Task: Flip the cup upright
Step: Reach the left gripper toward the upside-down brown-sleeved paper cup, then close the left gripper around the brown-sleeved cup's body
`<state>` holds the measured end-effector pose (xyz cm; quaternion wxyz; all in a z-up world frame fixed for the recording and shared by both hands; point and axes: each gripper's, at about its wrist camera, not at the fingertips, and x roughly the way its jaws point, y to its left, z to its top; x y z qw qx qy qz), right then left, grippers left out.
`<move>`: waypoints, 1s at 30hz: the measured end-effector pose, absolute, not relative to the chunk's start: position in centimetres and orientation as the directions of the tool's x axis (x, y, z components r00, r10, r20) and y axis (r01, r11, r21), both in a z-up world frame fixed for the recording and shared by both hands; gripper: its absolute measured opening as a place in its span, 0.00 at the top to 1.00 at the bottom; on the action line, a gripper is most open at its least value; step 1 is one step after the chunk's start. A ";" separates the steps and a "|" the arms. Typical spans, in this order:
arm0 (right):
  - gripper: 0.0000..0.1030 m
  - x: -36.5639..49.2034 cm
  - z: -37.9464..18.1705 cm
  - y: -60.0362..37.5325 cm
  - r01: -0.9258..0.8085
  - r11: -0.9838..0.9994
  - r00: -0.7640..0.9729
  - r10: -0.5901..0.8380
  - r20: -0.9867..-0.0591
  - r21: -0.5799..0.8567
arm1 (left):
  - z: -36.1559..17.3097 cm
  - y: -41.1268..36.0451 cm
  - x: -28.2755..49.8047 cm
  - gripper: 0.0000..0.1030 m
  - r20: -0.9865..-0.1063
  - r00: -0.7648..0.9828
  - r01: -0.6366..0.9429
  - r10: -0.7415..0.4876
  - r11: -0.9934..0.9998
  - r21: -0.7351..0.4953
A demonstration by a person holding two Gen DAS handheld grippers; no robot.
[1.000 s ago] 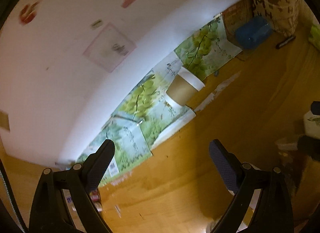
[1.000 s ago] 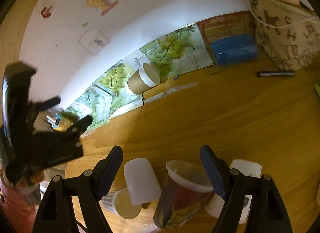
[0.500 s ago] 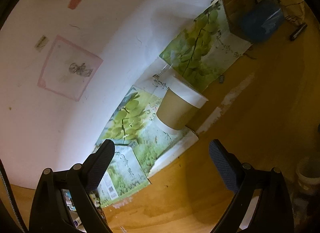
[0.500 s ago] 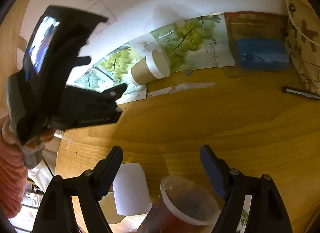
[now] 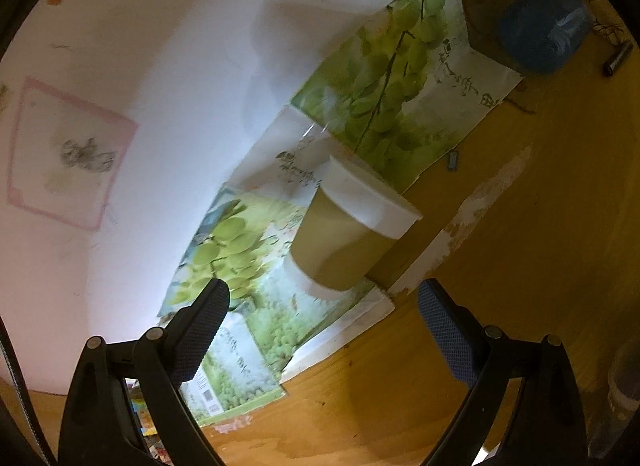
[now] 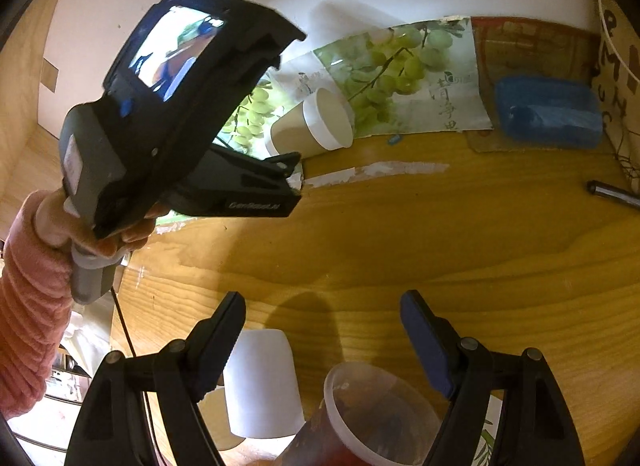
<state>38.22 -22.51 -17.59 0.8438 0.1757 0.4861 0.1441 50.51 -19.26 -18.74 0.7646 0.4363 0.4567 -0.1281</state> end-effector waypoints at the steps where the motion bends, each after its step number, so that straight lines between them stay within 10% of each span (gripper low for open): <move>1: 0.22 38.3 -17.6 -22.5 -0.073 0.897 0.486 0.413 -0.771 0.435 | -18.9 -19.4 50.7 0.06 -0.812 0.548 0.597 0.202 0.585 0.549; 30: 0.22 39.7 -19.5 -21.8 -0.064 0.905 0.466 0.400 -0.789 0.421 | -22.4 -20.7 54.5 0.07 -0.821 0.542 0.617 0.178 0.580 0.532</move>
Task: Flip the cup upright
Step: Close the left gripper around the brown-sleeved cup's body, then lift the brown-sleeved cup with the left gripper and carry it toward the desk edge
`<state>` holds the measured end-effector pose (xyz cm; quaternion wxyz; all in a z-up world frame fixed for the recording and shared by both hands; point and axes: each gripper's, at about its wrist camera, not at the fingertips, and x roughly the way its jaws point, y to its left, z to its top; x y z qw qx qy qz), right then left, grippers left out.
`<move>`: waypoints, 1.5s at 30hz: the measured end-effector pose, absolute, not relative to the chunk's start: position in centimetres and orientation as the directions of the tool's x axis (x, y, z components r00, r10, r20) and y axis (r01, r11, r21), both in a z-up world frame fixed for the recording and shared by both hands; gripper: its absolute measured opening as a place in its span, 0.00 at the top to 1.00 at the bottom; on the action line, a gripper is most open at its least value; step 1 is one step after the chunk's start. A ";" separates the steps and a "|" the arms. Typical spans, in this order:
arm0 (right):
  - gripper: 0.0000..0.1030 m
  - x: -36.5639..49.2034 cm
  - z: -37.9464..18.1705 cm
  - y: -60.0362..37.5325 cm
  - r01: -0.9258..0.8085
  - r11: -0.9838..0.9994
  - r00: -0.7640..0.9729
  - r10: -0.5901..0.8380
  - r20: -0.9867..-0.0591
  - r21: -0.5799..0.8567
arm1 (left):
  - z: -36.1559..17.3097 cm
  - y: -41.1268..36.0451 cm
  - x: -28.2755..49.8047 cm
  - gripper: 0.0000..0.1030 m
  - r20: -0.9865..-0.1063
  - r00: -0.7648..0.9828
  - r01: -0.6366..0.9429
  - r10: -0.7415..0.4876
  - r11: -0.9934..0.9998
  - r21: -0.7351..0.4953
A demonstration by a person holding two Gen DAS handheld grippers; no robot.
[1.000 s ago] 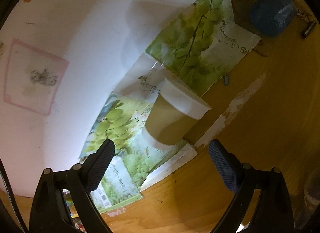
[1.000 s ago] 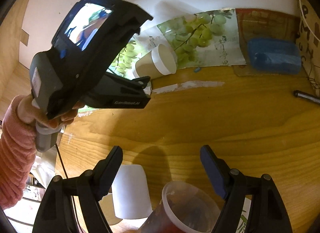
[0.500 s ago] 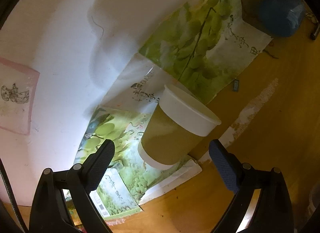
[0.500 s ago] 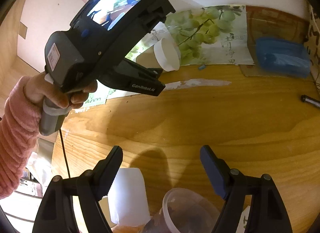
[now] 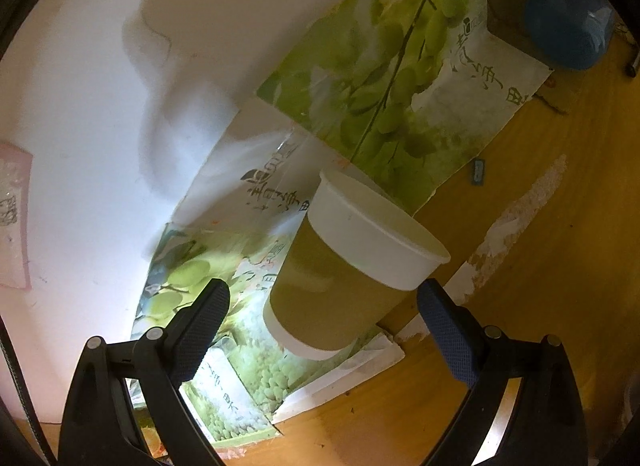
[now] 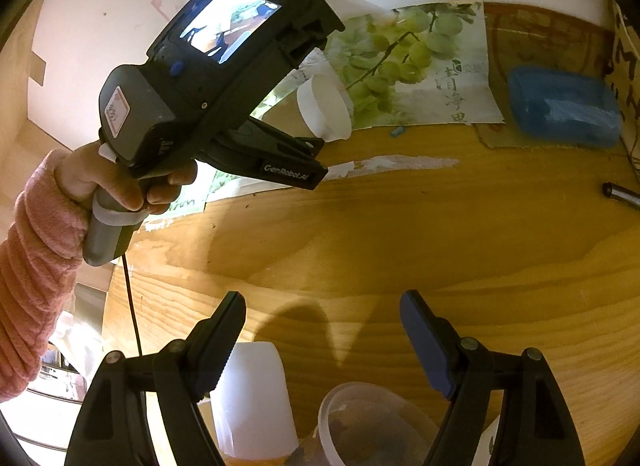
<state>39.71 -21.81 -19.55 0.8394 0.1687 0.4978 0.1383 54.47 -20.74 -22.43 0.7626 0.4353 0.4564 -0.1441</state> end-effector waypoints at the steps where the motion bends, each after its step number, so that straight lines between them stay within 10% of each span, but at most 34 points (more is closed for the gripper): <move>1: 0.22 39.7 -19.6 -21.9 -0.062 0.905 0.466 0.399 -0.790 0.421 | -22.5 -21.0 54.4 0.07 -0.821 0.543 0.617 0.176 0.579 0.533; 45: 0.22 40.2 -20.4 -22.9 -0.040 0.904 0.456 0.396 -0.797 0.426 | -25.1 -21.7 56.2 0.27 -0.857 0.494 0.644 0.143 0.602 0.472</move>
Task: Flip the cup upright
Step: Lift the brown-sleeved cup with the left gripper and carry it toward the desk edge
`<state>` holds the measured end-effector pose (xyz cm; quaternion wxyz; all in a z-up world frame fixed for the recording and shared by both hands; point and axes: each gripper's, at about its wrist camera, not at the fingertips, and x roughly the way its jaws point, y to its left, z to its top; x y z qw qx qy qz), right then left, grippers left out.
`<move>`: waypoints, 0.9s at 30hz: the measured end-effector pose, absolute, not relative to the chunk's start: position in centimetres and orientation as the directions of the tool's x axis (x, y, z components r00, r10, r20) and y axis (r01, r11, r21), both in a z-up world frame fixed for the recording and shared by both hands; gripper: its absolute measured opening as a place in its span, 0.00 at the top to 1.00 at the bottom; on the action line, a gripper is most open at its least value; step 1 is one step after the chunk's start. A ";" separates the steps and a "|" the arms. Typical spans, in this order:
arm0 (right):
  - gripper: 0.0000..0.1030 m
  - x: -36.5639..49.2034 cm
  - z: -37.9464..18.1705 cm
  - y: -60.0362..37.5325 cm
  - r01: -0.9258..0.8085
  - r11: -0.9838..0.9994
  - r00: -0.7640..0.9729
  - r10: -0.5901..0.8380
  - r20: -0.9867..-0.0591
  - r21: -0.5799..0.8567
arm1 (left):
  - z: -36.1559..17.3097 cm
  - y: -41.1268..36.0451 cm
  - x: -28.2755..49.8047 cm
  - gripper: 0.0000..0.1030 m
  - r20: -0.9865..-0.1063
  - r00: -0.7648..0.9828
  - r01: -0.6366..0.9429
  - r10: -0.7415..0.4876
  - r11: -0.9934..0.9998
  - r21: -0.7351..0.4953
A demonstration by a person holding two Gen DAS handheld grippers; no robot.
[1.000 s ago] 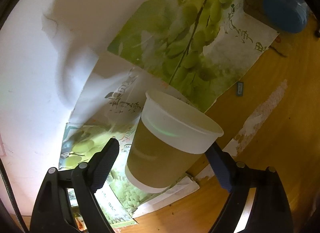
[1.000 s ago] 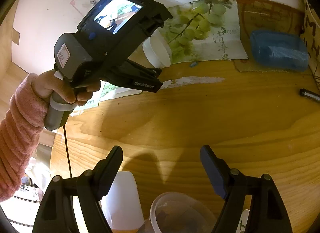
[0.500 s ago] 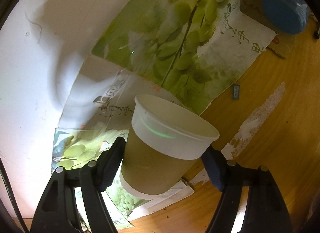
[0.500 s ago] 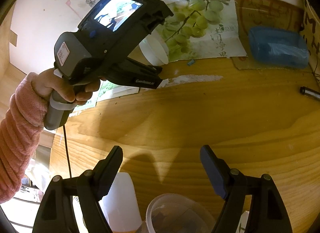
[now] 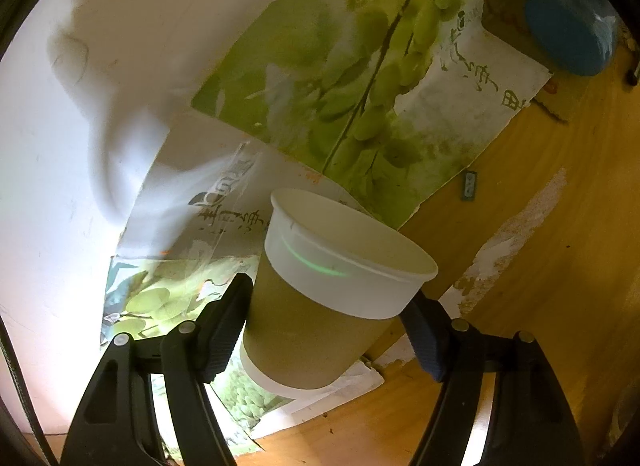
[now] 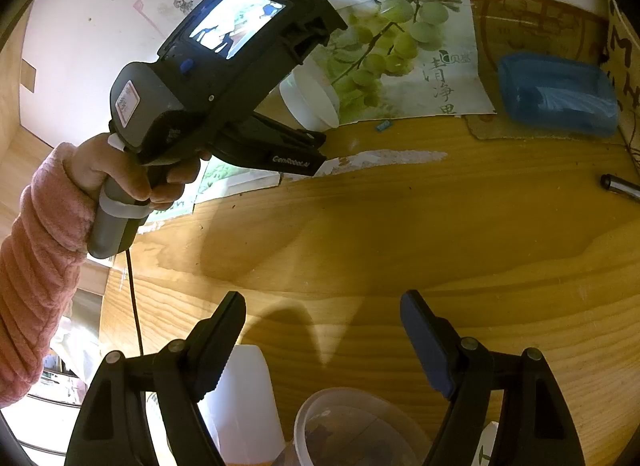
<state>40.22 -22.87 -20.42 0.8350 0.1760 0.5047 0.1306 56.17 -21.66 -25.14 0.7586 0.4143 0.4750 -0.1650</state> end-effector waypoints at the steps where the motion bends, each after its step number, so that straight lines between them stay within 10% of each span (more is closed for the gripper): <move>1: 0.22 40.2 -20.4 -22.9 -0.040 0.904 0.457 0.395 -0.797 0.425 | -25.1 -21.6 56.2 0.28 -0.859 0.491 0.643 0.142 0.606 0.468; 27: 0.22 37.8 -16.8 -22.3 -0.088 0.910 0.509 0.390 -0.767 0.404 | -19.9 -16.9 49.9 0.29 -0.888 0.446 0.553 0.109 0.747 0.369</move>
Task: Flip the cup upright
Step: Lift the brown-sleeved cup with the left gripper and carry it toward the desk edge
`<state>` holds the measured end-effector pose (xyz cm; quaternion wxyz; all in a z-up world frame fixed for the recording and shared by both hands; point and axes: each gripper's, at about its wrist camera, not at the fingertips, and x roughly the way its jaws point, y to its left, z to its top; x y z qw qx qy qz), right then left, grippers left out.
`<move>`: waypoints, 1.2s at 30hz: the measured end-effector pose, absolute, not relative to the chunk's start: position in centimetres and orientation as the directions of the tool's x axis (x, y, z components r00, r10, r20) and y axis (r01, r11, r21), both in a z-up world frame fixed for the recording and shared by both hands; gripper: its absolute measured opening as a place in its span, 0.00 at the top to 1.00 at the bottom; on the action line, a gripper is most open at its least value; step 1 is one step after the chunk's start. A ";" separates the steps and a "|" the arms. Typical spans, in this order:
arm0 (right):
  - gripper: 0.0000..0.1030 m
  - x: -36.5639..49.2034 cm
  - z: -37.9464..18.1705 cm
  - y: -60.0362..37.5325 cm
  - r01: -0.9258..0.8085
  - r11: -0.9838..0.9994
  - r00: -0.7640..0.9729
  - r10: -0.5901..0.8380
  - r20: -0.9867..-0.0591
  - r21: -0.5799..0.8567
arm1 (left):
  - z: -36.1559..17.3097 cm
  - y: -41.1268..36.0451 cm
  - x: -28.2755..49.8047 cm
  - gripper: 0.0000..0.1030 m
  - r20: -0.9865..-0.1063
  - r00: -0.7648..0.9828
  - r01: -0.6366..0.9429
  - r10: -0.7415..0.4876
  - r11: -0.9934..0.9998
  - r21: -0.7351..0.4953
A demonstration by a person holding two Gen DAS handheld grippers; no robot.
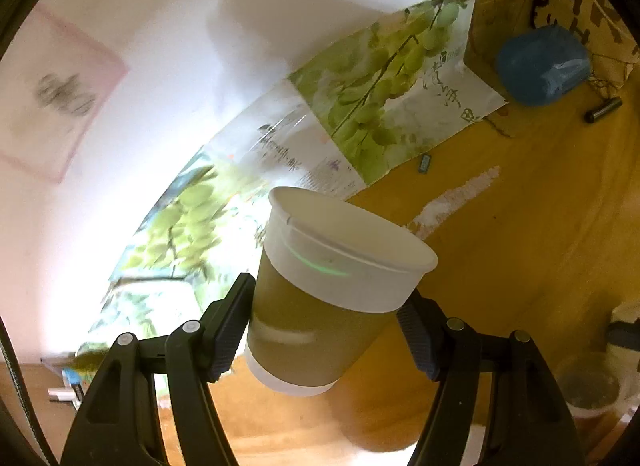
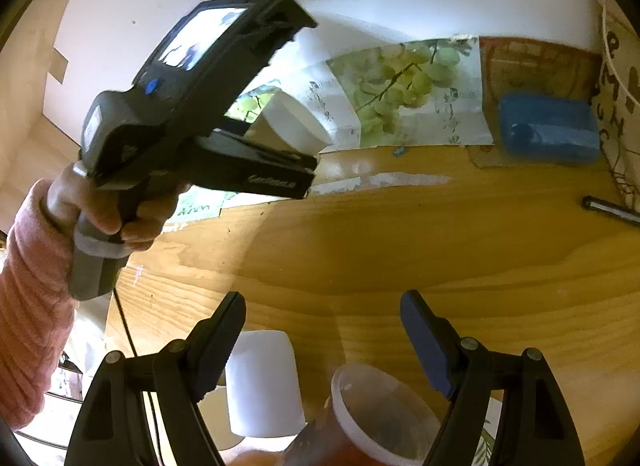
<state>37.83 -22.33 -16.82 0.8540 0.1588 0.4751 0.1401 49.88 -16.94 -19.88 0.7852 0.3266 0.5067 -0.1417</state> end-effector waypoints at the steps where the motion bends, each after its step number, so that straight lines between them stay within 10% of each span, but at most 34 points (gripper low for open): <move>1: 0.22 37.7 -16.7 -22.3 -0.089 0.911 0.510 0.388 -0.767 0.402 | -19.5 -16.5 49.4 0.29 -0.889 0.445 0.546 0.108 0.754 0.365; 36: 0.22 28.5 -9.3 -18.8 -0.167 0.916 0.597 0.388 -0.702 0.364 | -11.9 -4.4 34.6 0.29 -0.879 0.460 0.262 0.122 0.928 0.265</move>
